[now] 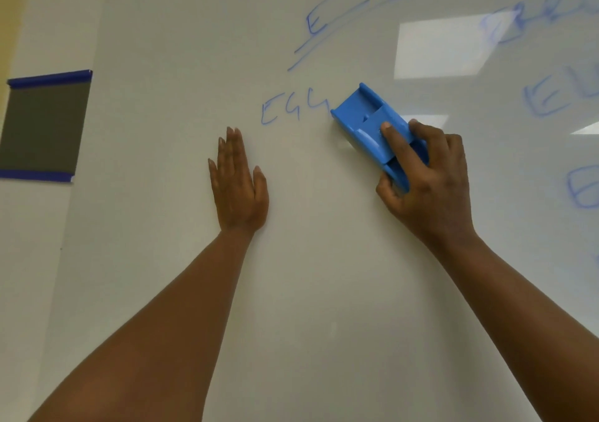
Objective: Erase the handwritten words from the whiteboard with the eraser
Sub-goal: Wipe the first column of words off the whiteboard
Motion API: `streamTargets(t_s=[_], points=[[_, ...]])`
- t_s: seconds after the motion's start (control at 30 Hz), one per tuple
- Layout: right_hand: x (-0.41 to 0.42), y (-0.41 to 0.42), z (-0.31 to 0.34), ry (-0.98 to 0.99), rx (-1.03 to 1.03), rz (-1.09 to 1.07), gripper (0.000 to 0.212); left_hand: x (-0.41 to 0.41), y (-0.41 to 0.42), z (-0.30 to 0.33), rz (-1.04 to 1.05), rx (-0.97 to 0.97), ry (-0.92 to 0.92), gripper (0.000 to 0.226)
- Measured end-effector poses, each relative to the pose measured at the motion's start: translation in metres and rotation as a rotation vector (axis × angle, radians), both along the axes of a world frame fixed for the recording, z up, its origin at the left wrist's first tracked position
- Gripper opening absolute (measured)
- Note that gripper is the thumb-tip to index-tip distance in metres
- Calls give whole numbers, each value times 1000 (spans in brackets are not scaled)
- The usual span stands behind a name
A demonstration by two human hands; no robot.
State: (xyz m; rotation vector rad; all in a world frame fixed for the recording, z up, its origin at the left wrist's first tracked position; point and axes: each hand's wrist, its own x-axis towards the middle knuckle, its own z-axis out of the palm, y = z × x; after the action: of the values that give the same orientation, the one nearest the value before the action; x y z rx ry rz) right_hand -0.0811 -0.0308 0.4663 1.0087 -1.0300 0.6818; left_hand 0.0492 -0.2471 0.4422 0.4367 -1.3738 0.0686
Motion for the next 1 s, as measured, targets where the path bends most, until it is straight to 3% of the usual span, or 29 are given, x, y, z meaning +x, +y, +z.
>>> streamTargets(t_s=[0.37,0.63,0.87,1.0], points=[[49,-52,35,-53,65,-50,50,2,0,-1,13,15,-22,59],[53,-62,21,97,225,-28,49,2,1,-1,-8,12,-18,60],[33,-40,48,-11,51,-47,50,1,-1,-2,-3,7,-14,59],[40,-48,45,-42,80,-24,52,2,-2,-3,-10,3,-10,59]])
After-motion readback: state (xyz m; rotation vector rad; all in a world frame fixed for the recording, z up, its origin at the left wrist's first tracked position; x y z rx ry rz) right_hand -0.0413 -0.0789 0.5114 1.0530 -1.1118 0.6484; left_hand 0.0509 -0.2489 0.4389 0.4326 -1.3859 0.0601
